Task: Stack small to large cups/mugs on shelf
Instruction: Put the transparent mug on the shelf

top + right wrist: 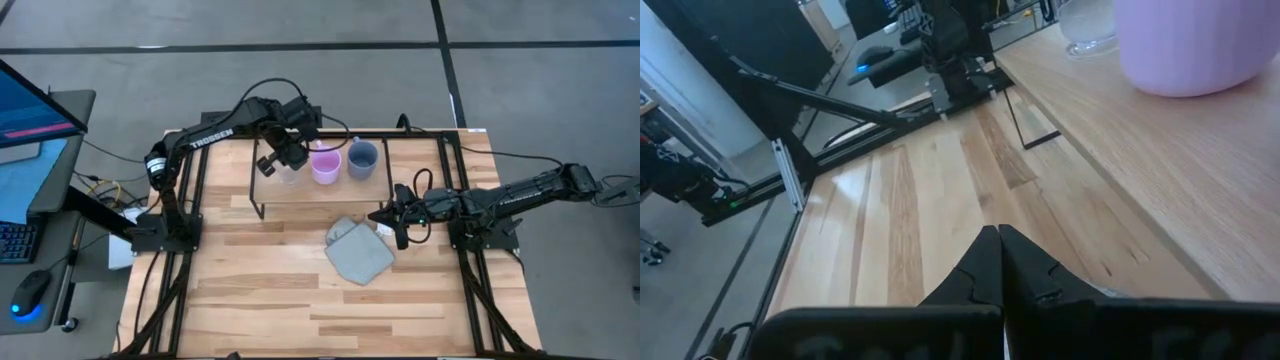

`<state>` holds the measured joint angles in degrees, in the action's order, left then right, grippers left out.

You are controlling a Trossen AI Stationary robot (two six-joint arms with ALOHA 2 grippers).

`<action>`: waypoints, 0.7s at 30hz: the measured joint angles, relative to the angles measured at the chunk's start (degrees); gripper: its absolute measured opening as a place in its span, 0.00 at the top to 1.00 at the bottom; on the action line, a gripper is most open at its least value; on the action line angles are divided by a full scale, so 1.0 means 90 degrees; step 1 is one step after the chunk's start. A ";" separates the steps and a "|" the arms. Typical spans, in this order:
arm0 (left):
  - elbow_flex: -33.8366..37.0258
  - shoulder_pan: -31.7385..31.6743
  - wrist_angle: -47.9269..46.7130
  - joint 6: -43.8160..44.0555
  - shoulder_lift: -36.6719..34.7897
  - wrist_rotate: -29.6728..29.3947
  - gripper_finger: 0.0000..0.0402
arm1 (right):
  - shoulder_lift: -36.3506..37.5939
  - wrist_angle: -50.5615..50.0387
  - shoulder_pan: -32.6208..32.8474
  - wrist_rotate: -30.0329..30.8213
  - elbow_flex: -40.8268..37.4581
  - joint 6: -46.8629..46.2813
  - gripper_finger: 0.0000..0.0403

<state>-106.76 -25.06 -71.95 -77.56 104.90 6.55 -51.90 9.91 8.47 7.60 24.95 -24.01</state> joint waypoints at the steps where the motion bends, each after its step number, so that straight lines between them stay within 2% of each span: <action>1: 0.0000 0.0000 0.0011 -0.0005 0.0004 -0.0018 0.96 | 0.0000 0.0000 0.0000 0.0000 0.0000 0.0000 0.98; 11: 0.0024 0.0000 -0.0012 0.0007 0.0037 -0.0206 0.74 | 0.0000 0.0000 0.0002 0.0000 0.0000 0.0000 0.98; 21: 0.0017 0.0001 -0.0394 0.0085 0.0027 -0.0177 0.70 | 0.0000 0.0000 0.0000 0.0000 0.0000 0.0002 0.98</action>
<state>-106.61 -25.05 -75.49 -76.80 105.14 4.95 -51.90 9.91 8.47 7.60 24.95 -23.99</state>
